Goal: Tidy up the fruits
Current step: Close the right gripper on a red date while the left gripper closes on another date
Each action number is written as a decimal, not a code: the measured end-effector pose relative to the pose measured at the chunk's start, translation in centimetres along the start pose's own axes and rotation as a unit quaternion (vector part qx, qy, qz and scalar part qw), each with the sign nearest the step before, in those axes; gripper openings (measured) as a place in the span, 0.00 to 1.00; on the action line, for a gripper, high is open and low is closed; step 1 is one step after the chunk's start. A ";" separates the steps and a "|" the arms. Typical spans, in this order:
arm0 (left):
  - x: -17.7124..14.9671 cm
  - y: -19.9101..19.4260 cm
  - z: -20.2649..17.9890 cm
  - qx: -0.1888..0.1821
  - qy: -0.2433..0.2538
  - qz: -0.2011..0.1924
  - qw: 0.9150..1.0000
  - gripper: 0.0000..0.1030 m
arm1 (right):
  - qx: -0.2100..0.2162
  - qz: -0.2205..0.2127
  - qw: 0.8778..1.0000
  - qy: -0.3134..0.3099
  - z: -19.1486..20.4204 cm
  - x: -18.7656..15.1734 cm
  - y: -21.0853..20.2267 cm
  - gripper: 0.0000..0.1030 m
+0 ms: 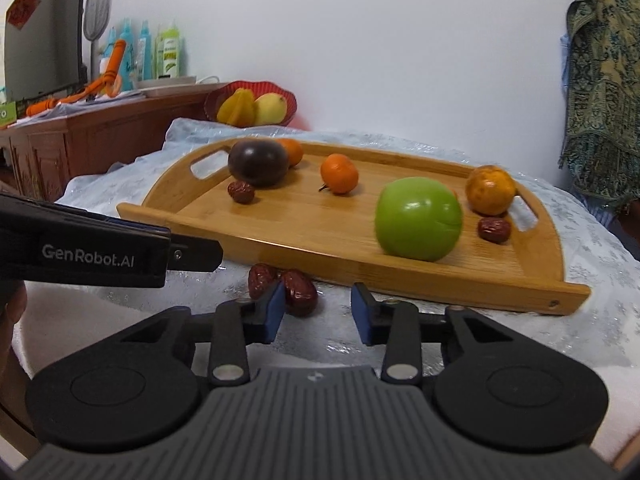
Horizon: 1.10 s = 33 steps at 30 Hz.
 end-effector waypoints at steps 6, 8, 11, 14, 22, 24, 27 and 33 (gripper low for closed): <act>-0.1 0.1 -0.2 -0.003 0.002 0.003 1.000 0.43 | 0.006 0.006 1.000 -0.007 0.4 0.1 1.0 0.39; -0.1 0.2 -0.3 -0.004 0.002 0.004 1.000 0.43 | 0.007 0.006 1.000 -0.005 0.4 0.2 1.2 0.39; -0.3 0.3 -0.4 -0.006 0.005 0.007 1.000 0.43 | -0.001 0.002 1.000 -0.002 0.2 0.1 1.0 0.30; -0.4 0.3 -0.6 -0.010 0.008 0.009 1.000 0.42 | -0.020 -0.003 1.000 0.012 -0.5 0.2 0.5 0.24; -0.8 0.7 -2.3 -0.025 0.037 0.016 0.999 0.41 | -0.045 -0.011 0.998 0.052 -2.2 -0.3 -1.1 0.23; -0.9 0.9 -3.0 -0.026 0.048 0.015 0.998 0.35 | -0.046 -0.011 0.998 0.052 -2.3 -0.2 -1.0 0.23; -0.9 1.2 -3.8 -0.022 0.060 0.011 0.998 0.28 | -0.047 -0.010 0.997 0.056 -2.4 -0.3 -1.0 0.23; -0.9 2.0 -4.1 -0.016 0.058 0.015 0.998 0.25 | -0.045 -0.010 0.997 0.065 -2.6 -0.2 -0.9 0.23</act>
Point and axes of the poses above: each gripper's, at about its wrist camera, not at the fingertips, and y roughly the way its jaws point, z to its left, x to its top, the point moved 4 cm from there along y, roughly the way its jaws point, and after that the axes turned 10 degrees about x, right-handed, at the moved point
